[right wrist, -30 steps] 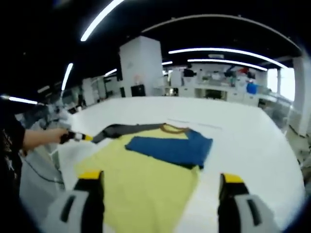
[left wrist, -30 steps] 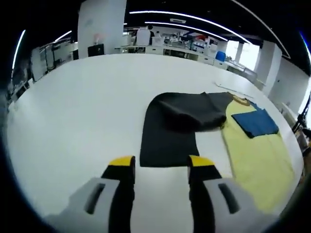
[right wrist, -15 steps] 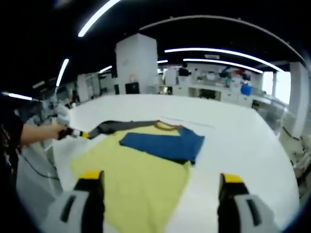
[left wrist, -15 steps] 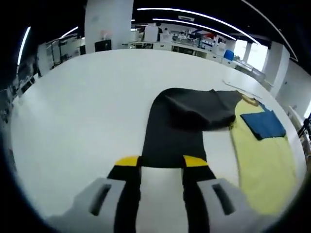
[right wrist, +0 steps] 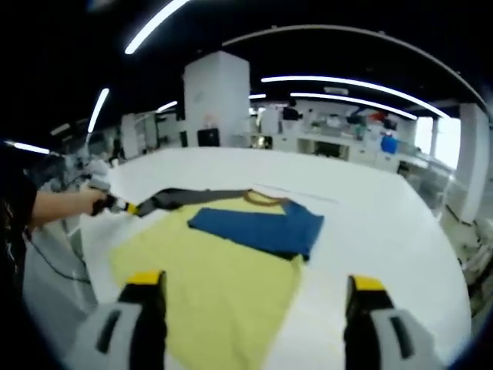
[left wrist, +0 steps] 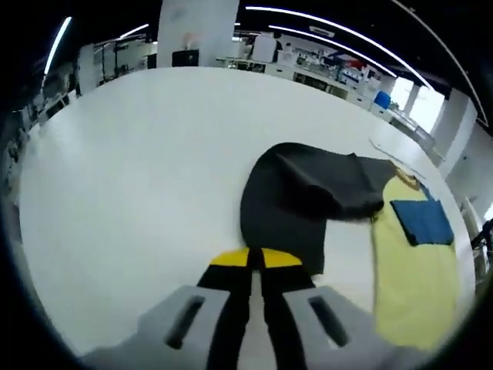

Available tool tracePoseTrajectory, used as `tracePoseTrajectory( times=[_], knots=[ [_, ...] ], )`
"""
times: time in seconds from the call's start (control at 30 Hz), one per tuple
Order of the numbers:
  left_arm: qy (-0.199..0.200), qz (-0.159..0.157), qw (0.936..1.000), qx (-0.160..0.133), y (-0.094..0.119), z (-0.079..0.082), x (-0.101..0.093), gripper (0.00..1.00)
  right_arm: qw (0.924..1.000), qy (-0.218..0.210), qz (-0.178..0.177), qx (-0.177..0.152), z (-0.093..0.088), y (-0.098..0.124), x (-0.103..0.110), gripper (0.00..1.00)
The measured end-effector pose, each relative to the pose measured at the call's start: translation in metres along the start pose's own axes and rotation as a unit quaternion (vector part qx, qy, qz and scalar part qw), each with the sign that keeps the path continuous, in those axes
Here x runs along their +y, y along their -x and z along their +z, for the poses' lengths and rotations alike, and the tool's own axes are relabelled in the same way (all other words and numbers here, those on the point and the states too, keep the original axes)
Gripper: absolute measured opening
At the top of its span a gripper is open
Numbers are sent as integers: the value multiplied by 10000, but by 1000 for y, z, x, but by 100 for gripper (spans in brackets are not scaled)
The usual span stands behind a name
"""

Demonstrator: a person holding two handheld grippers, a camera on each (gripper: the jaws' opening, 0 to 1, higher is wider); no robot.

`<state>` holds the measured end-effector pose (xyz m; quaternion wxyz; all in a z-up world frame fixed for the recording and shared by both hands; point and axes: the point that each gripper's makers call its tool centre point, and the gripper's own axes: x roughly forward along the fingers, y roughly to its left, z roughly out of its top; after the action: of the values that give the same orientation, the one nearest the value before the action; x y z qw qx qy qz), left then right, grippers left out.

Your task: Fold the garment on the visible template until the final outline fits inside the template.

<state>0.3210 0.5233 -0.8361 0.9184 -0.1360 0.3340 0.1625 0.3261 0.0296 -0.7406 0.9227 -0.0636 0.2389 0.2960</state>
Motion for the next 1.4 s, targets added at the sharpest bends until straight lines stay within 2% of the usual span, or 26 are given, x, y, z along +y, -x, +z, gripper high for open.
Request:
tracePoseTrajectory(
  times=[0.07,0.1,0.13,0.2,0.33,0.4,0.63,0.73,0.83,0.87,1.0,1.07,1.2,1.23,1.3,1.4],
  knots=[
    [-117,-45,9999,-114,-9,13,12,0,10000,-13,4,-20,1,0,0,97],
    [-220,-5,9996,-160,1,14,7,0,10000,-13,5,-43,2,0,1,97],
    [-336,46,9993,-178,4,18,10,0,10000,-13,9,-51,3,-1,1,97],
    [-371,70,9991,-198,-1,18,17,0,10000,0,38,-47,3,-2,3,97],
    [-435,111,9986,-283,9,30,21,0,9999,84,83,-2,3,-3,6,98],
    [-467,131,9984,-281,4,36,36,0,9999,56,121,-2,3,-3,8,99],
    [-883,169,9956,-274,1,52,43,0,9998,136,125,57,3,-3,8,99],
    [-865,177,9958,-245,-5,58,52,0,9998,124,164,42,4,-3,9,99],
    [-1156,384,9920,-319,-5,65,63,0,9997,139,212,47,4,-2,11,99],
    [-1125,378,9924,-313,-6,67,64,0,9996,160,220,48,4,-1,12,99],
    [-1244,441,9904,-401,-6,70,67,0,9993,220,262,116,1,0,13,99],
    [-1365,508,9886,-375,-11,73,74,0,9993,234,261,165,-1,0,14,99],
    [-1360,571,9885,-329,-13,72,80,0,9991,273,235,210,-5,1,14,99],
    [-1430,589,9875,-300,-21,74,85,0,9991,301,227,212,-5,1,14,99],
    [-1602,639,9846,-286,-22,75,88,0,9990,332,204,224,-5,1,14,99],
    [-1510,628,9861,-300,-26,77,91,1,9990,307,198,243,-5,1,14,99]
  ],
)
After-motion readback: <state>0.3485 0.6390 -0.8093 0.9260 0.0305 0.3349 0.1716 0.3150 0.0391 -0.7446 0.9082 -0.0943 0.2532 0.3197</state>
